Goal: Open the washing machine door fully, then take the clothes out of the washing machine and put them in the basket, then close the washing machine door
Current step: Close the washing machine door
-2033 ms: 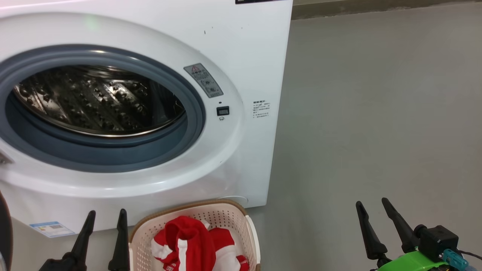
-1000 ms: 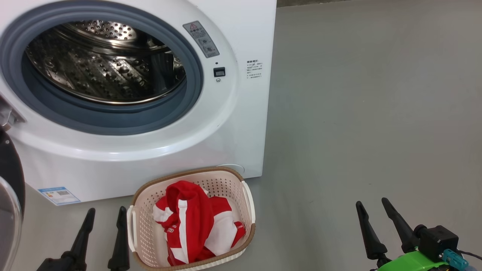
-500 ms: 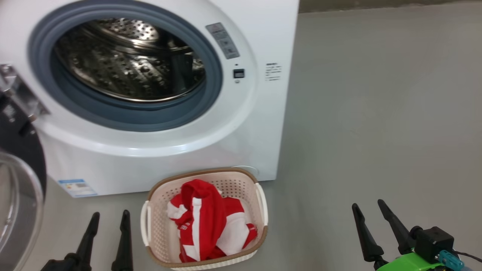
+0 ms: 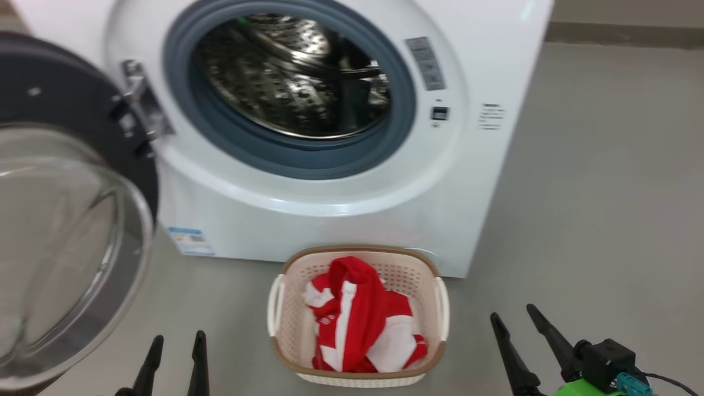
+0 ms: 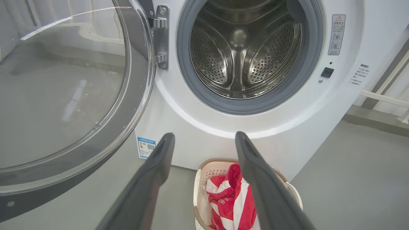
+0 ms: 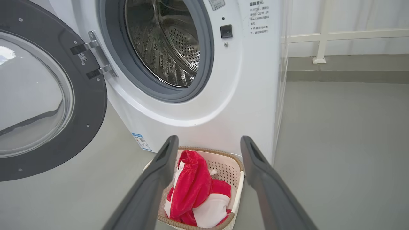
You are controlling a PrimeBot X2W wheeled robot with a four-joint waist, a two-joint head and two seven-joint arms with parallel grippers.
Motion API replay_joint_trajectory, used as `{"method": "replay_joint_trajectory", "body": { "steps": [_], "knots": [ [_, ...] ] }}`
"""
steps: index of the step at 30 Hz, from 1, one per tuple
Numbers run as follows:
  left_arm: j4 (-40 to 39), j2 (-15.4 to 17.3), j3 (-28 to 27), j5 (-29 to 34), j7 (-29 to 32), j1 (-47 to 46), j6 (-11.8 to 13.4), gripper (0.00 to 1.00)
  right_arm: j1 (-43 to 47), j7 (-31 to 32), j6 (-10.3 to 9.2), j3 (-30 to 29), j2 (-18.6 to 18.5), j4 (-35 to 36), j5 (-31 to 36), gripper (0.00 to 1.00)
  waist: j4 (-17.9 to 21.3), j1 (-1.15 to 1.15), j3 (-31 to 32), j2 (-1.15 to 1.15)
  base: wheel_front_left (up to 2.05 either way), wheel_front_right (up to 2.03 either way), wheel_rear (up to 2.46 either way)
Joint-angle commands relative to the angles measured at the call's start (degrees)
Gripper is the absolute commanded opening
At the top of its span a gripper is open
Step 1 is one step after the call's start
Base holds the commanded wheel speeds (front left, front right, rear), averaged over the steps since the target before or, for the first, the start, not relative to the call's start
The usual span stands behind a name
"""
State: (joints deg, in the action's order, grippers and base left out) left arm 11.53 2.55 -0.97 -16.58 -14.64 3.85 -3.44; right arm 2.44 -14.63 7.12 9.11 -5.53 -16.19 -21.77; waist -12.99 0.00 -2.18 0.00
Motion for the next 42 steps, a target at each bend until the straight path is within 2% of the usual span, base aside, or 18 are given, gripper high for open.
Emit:
{"method": "replay_joint_trajectory", "body": {
  "steps": [1,4,12,26,37,39,40,41,42],
  "knots": [
    [-1.06,0.32,-1.42,-0.66,-0.36,0.26,0.67,1.0,-0.49,-0.37,0.36,1.81,-1.0,1.03,-0.71,1.0,-5.86,0.0,1.32,0.0,0.0,0.0,0.0],
    [-0.95,0.32,-1.09,-0.9,-0.36,0.95,1.41,1.0,-0.43,-0.37,0.36,2.28,-1.27,0.89,-0.87,1.0,-8.74,0.0,1.8,0.0,0.0,0.0,0.0],
    [-0.94,0.32,-0.72,-1.72,-0.36,2.67,2.64,1.0,-0.73,-0.37,0.36,3.65,-1.33,0.58,-1.14,1.0,-13.51,0.0,2.8,0.0,0.0,0.0,0.0],
    [-4.36,0.32,-1.25,-5.2,-0.36,4.69,5.1,1.0,-5.23,-0.37,0.36,9.2,-2.74,-1.75,-2.6,1.0,-15.33,0.0,1.42,0.0,0.0,0.0,0.0],
    [-5.45,0.32,-1.45,-6.25,-0.36,4.77,5.14,1.0,-5.7,-0.37,0.36,9.82,-2.88,-2.03,-3.02,1.0,-15.32,0.0,1.38,0.0,0.0,0.0,0.0],
    [-5.59,0.32,-1.45,-6.62,-0.36,4.68,4.95,0.71,-5.59,-0.37,0.36,9.72,-2.89,-2.02,-3.03,1.0,-15.27,0.0,1.42,0.0,0.0,0.0,0.0],
    [-5.6,0.32,-1.4,-6.75,-0.36,4.6,4.83,0.44,-5.54,-0.37,0.36,9.66,-2.91,-2.01,-3.03,1.0,-15.25,0.0,1.42,0.0,0.0,0.0,0.0],
    [-5.61,0.32,-1.33,-6.87,-0.36,4.44,4.66,0.26,-5.52,-0.37,0.36,9.61,-2.93,-2.01,-3.03,1.0,-15.24,0.0,1.4,0.0,0.0,0.0,0.0],
    [-5.65,0.32,-1.28,-7.05,-0.36,4.18,4.4,0.0,-5.51,-0.37,0.36,9.56,-2.92,-2.01,-3.02,1.0,-15.24,0.0,1.4,0.0,0.0,0.0,0.0]
  ]
}}
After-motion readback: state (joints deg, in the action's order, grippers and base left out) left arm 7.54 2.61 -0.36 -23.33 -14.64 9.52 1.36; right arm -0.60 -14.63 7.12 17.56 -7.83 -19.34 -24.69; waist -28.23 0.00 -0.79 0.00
